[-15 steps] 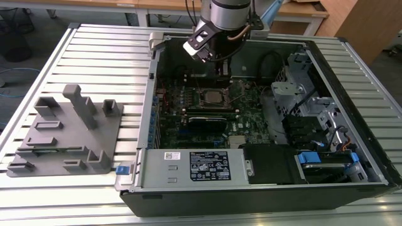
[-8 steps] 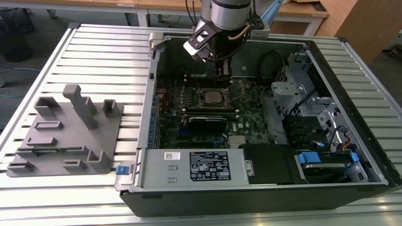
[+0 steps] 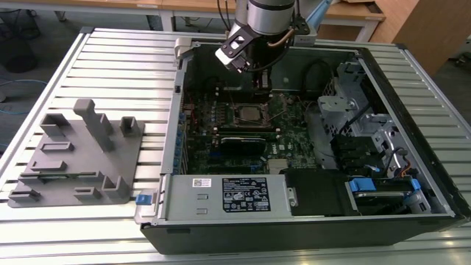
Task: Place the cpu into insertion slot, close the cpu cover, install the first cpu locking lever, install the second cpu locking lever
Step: 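Close the cpu cover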
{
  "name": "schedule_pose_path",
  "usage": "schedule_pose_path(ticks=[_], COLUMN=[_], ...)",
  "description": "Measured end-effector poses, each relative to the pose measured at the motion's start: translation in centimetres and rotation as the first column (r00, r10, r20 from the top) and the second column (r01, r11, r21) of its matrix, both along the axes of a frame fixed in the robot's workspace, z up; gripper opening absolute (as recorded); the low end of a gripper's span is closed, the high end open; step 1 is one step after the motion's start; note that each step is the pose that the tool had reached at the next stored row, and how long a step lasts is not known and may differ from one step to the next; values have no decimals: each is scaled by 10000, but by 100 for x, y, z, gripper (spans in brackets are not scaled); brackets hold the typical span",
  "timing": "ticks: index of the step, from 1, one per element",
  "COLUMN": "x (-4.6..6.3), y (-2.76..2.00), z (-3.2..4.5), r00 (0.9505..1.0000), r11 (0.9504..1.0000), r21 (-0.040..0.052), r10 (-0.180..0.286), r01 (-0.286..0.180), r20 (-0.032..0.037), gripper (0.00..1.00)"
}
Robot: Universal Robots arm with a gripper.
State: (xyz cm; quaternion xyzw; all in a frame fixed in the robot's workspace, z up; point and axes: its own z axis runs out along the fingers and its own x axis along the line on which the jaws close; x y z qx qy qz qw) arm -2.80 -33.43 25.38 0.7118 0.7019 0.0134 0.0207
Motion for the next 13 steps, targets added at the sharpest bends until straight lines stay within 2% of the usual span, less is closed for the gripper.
schedule_pose_path(ticks=[13], x=[1], y=[0], z=[32], r00=[10000], r11=[10000], r21=[-4], r10=[0], r01=[0], r20=[-2], gripper=[11])
